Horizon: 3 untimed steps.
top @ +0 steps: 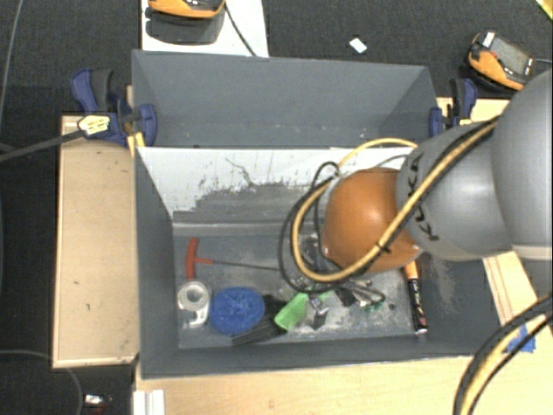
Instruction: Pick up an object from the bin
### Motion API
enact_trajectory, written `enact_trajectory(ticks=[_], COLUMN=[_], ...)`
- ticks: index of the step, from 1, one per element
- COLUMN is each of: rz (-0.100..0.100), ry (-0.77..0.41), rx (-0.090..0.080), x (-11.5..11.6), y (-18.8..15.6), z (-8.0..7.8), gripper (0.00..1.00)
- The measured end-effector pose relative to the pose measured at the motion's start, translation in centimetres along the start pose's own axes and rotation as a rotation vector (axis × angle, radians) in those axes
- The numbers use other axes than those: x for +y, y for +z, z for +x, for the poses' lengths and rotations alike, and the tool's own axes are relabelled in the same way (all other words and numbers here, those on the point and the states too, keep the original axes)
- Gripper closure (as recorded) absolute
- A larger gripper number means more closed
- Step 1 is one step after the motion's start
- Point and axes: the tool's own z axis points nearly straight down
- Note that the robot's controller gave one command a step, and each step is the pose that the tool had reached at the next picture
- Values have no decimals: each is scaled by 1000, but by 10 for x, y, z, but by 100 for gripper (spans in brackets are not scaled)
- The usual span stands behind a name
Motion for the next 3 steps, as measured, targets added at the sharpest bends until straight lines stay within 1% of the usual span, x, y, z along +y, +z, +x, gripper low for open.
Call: enact_trajectory(ticks=[1,2,3], rz=[0,-2,-1], ry=[0,1,3], rx=[0,4,2], x=[0,1,0], y=[0,-28,-47], z=[0,1,0], gripper=[100,100,100])
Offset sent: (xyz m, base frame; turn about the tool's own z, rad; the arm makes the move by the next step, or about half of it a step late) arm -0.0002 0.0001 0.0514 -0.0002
